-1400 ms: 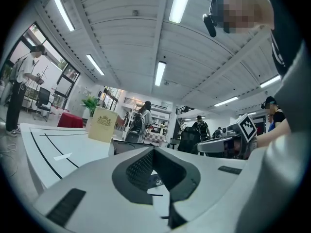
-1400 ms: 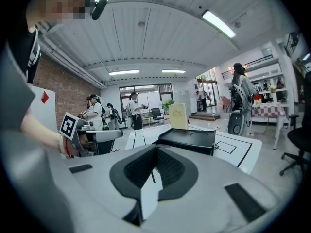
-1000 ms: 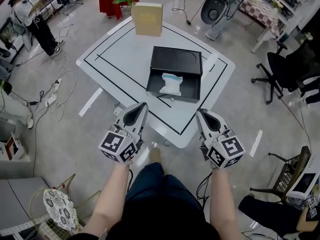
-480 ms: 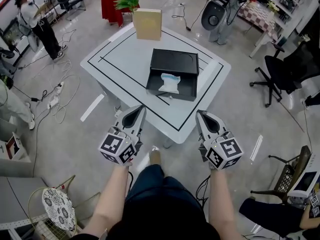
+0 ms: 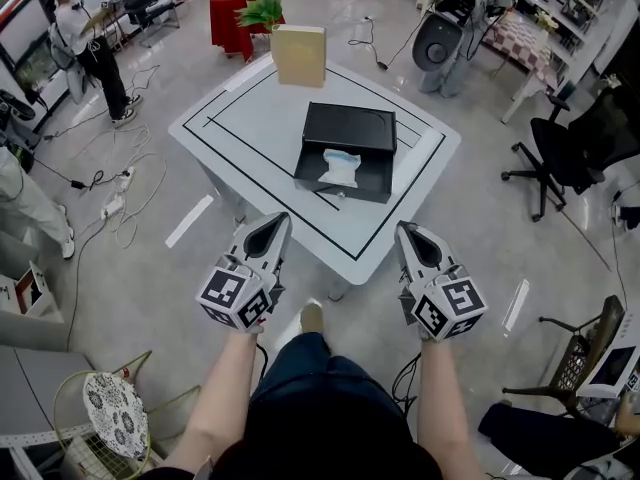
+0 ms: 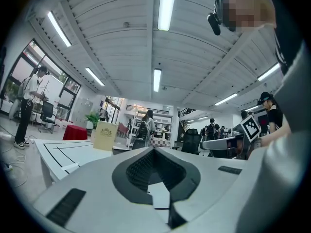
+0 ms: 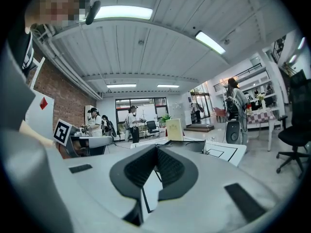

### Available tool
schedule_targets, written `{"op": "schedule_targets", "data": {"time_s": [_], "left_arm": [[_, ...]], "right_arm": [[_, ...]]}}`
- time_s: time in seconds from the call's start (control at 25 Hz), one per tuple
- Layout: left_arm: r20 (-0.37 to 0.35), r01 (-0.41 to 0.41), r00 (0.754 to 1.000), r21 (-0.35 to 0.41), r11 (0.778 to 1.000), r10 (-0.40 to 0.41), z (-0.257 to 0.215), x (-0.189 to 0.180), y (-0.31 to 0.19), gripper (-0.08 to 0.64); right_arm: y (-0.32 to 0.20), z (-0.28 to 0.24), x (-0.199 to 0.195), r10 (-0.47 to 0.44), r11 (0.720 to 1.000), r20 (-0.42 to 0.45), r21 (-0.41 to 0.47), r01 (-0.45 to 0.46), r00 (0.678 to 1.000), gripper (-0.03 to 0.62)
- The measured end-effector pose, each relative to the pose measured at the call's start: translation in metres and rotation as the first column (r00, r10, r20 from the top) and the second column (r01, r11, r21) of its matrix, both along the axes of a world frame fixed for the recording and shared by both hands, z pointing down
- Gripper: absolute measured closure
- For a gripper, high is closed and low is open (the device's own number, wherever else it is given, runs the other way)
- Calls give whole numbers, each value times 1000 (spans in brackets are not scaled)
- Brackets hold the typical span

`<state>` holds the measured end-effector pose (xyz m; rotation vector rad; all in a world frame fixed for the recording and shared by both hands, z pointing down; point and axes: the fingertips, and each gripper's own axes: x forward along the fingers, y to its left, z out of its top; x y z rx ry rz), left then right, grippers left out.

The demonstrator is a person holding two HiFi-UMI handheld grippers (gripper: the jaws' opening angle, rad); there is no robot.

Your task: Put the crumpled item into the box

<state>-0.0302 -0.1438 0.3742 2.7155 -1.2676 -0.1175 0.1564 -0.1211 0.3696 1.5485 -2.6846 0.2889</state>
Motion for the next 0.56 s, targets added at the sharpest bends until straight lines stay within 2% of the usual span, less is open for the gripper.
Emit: {"op": "schedule_targets", "data": {"time_s": [0.56], "left_arm": [[11,16,1000,10,1000,-16,-10,-6,0,560]], "right_arm": [[-2,-11,0,4,1000,8,30,-4,1000,589]]}}
